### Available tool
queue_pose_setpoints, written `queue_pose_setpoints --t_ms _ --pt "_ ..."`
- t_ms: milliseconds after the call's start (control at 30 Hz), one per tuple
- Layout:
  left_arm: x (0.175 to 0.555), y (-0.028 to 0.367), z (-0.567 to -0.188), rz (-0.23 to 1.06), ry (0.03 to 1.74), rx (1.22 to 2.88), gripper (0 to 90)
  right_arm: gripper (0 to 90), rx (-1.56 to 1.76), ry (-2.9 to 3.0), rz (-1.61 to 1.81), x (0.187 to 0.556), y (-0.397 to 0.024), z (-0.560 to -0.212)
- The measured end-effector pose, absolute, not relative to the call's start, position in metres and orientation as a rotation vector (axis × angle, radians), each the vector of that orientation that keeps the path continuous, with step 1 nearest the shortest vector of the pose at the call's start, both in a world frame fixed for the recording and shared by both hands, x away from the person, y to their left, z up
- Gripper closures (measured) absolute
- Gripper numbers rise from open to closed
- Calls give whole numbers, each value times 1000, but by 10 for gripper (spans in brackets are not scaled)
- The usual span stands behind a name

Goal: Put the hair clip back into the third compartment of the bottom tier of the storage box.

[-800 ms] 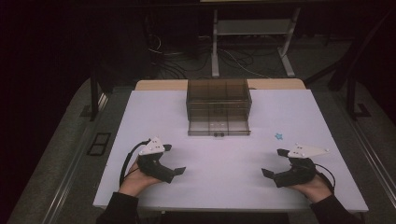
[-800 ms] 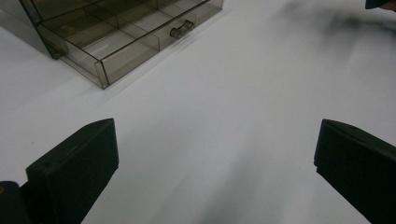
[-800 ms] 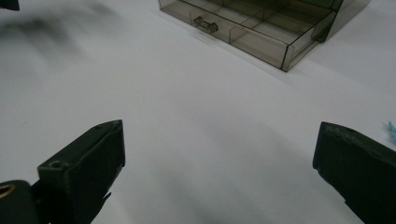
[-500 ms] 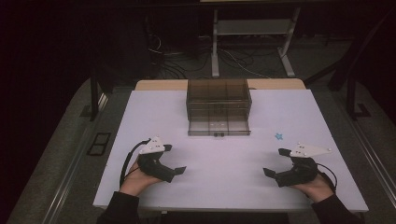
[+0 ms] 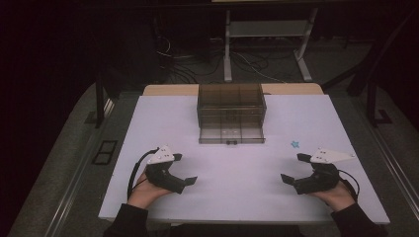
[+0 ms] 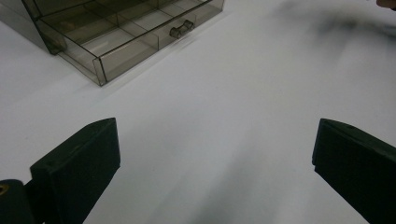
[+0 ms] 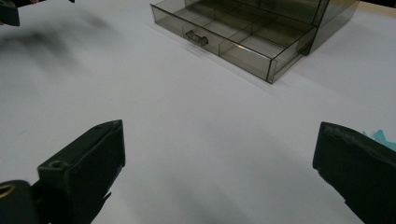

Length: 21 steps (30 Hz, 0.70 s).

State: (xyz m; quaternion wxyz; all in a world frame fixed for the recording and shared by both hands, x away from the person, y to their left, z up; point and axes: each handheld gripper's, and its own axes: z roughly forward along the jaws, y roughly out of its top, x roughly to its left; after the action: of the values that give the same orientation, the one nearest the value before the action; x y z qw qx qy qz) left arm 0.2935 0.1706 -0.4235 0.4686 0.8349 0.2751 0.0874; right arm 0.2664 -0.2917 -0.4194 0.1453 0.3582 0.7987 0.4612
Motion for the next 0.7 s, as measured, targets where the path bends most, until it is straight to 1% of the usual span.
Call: queue_pose_setpoints --t_ms 700 --pt "294 169 -428 214 661 2071 2 19 1051 2269 1344 275 -302 -416"
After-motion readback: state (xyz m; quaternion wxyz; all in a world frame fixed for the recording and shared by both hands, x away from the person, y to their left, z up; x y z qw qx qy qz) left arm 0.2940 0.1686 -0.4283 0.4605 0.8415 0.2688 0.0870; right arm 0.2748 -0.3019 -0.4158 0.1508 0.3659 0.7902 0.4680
